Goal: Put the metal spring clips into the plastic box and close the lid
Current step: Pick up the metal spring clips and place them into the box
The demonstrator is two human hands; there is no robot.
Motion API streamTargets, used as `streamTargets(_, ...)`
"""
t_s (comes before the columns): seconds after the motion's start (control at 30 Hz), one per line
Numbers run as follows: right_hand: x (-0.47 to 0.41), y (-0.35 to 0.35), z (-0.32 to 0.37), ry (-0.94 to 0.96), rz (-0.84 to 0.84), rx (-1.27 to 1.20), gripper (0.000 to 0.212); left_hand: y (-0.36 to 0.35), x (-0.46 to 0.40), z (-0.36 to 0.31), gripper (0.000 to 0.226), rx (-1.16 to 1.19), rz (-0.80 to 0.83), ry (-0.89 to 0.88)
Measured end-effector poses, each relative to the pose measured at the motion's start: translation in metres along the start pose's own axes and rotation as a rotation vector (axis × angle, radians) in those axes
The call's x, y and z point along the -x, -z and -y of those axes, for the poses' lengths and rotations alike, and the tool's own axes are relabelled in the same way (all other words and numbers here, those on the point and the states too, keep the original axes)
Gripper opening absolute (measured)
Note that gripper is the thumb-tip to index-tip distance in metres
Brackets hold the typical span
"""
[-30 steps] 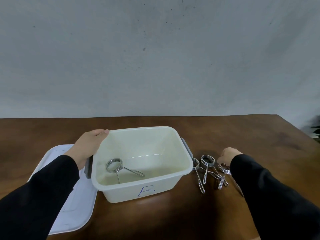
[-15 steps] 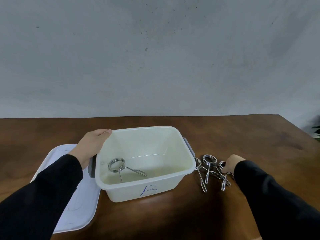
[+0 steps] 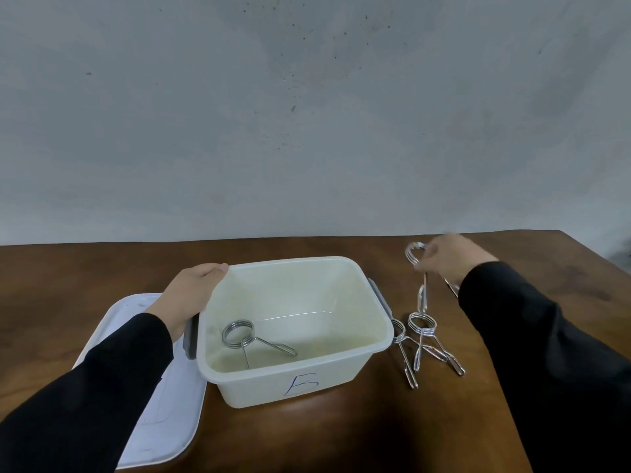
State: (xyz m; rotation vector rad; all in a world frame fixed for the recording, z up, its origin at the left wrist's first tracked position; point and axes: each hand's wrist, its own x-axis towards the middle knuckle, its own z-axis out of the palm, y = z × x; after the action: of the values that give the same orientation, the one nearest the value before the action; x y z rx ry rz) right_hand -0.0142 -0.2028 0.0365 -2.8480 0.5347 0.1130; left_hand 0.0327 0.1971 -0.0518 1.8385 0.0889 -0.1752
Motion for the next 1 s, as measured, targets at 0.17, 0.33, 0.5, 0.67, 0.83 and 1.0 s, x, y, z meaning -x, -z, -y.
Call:
streamTargets(0.17, 0.041, 0.022, 0.116, 0.333, 0.034, -0.22, 0.025, -0.001, 0.001, 0.001, 0.03, 0.006, -0.003, 0.013)
streamTargets(0.33, 0.047, -0.066, 0.204, 0.534, 0.317, -0.011, 0.028, 0.003, -0.006, 0.008, 0.038, 0.018, 0.006, 0.025)
streamTargets(0.5, 0.036, -0.146, 0.237, 0.57, 0.417, 0.201, 0.023, 0.003, -0.009, 0.01, 0.031, 0.025, 0.017, 0.016)
streamTargets(0.67, 0.034, -0.168, 0.247, 0.57, 0.442, 0.219, 0.039, 0.003, -0.009, 0.008, 0.038, -0.001, 0.012, 0.034)
streamTargets(0.83, 0.036, -0.168, 0.246, 0.569, 0.432, 0.197, 0.042, 0.003, -0.009, 0.009, 0.039, -0.026, -0.001, 0.04)
streamTargets(1.0, 0.042, -0.13, 0.232, 0.615, 0.269, 0.045, 0.035, 0.004, -0.013, 0.013, 0.029, -0.023, -0.02, 0.014)
